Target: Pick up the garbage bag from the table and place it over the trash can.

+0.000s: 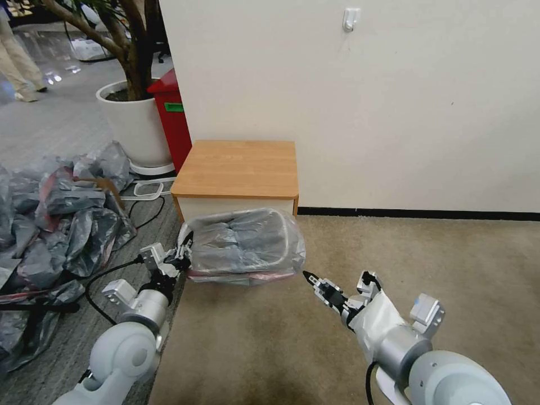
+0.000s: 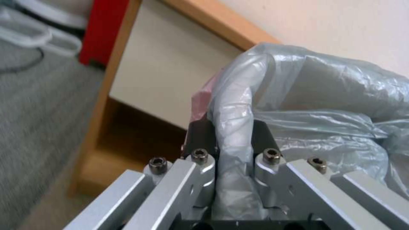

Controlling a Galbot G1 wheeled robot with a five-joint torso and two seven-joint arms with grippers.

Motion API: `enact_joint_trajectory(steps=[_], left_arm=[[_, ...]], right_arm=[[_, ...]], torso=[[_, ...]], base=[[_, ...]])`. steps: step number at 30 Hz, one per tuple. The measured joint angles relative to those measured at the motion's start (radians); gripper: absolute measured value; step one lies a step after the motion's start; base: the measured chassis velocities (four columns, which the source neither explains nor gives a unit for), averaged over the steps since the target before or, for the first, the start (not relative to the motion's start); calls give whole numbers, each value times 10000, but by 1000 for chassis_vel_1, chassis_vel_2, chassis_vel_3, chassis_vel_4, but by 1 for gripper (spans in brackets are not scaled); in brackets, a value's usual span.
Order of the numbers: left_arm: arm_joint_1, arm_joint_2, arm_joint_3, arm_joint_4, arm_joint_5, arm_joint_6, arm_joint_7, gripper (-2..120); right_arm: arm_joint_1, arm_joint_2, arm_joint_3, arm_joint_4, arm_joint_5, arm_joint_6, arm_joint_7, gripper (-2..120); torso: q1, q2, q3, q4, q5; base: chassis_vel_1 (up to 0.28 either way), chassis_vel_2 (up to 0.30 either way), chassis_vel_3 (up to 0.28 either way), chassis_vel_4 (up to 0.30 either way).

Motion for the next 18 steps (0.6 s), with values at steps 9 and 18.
enact_joint_trajectory(steps=[9,18], left_arm=[[235,-244,73,-165,-382,239,-19,7],[414,-354,139,-465,-494,290,-47,7]], right_arm=[[1074,1208,221,-1431,-1332,1460,-1980,75],[1133,2320,-222,-2665,-2333,1520,-2898,100]], torso=[[0,0,1,2,0],[0,0,0,1,0]], base=[[0,0,0,0],[0,0,0,0]])
